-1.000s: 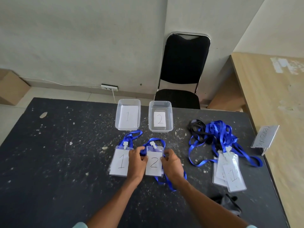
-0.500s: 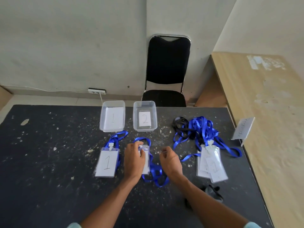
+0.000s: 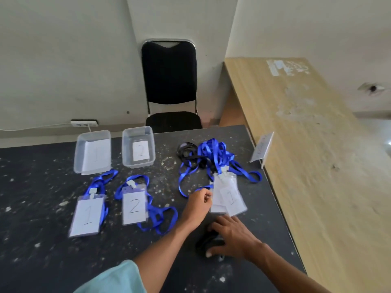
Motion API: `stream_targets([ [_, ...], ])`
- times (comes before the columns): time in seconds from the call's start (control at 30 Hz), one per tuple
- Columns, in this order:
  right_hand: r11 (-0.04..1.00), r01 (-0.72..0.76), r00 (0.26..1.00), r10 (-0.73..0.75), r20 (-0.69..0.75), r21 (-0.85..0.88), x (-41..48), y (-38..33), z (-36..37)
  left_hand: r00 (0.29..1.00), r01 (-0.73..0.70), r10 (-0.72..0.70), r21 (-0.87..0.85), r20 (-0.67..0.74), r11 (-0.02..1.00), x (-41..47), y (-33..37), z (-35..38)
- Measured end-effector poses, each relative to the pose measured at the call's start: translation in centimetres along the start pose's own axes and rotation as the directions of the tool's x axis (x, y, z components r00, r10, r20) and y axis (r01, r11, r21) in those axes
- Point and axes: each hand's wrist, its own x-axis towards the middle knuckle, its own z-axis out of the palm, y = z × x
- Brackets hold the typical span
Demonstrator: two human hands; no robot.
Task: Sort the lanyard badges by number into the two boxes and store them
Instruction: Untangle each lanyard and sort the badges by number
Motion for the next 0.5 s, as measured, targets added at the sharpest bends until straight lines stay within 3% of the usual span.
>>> stream_targets([
  [0.17, 0.996, 0.073, 0.997, -0.074, -0.021, -0.057, -1.1, 0.5, 1.7, 0.998, 0.053, -0.054, 0.028, 0.035, 0.998, 1.5, 2.0, 2.7],
  [0.27, 0.998, 0.052, 0.993, -0.055, -0.103, -0.033, -1.4, 0.6, 1.7, 0.996, 0.086, -0.085, 0.118, -0.013, 0.989, 2.3, 3.0, 3.6],
  [0.4, 0.99, -0.062, 0.974, 0.088, -0.209, 0.128, -2.2, 2.5, 1.8, 0.985, 0.134, -0.118, 0.129, -0.124, 0.983, 3.2, 3.3, 4.4],
  [0.5, 0.923, -0.203, 0.908, 0.302, -0.289, 0.328, -3.0, 4.8, 1.8, 0.981, 0.143, -0.119, 0.157, -0.152, 0.977, 3.4, 3.2, 4.4],
])
